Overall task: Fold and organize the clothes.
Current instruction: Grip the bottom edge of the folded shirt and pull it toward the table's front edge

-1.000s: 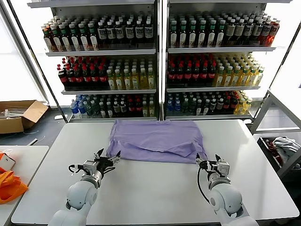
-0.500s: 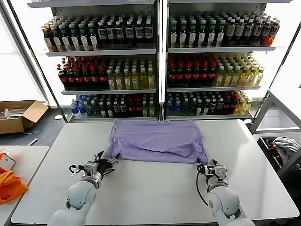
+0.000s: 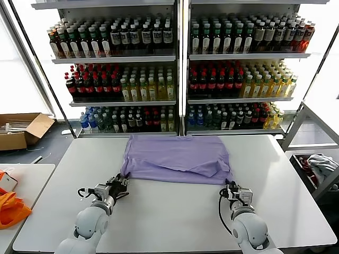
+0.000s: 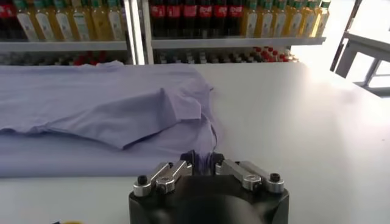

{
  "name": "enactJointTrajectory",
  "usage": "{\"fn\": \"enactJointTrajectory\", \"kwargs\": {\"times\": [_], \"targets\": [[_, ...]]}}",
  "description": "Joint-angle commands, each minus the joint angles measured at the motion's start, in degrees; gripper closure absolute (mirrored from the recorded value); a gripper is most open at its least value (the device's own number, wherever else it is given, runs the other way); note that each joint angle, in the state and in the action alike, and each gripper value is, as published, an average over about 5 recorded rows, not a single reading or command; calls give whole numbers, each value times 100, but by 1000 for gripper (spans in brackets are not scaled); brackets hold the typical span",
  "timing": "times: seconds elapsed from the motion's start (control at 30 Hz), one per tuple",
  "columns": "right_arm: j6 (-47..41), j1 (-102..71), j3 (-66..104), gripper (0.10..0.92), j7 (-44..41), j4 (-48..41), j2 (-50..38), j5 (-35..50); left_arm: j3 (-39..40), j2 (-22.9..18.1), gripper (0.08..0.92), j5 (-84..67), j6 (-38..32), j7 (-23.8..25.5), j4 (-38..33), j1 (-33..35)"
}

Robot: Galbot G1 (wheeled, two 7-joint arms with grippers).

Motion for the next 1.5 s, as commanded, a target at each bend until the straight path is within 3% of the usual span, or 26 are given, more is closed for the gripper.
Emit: {"fn": "enactJointTrajectory", "kwargs": {"times": [0.03, 0.23, 0.6, 0.87, 1.07, 1.37, 1.5], "targets": [[-13, -69, 19, 911, -67, 111, -3, 32, -108, 18, 778, 81, -89, 24, -307, 308], [-11, -376, 102, 911, -22, 805, -2, 45, -247, 2, 907, 252, -194, -43, -1151, 947], [-16, -2067, 187, 911, 366, 2643, 67, -370, -757, 53, 912, 508, -382, -225, -3123, 3134], [124, -3235, 296, 911, 369, 2851, -52, -810, -856, -135, 912, 899, -803, -361, -3415, 4598], [332, -3431, 243, 911, 380, 2460, -115, -1010, -820, -267, 912, 1048, -1025, -355, -3166, 4796], [384, -3409, 165, 911, 387, 2340, -93, -1069, -929, -282, 912, 952, -1018, -288, -2985, 4383], [402, -3544, 147, 852, 367, 2396, -81, -1137, -970, -277, 912, 959, -1086, -184, -3005, 4370]]}}
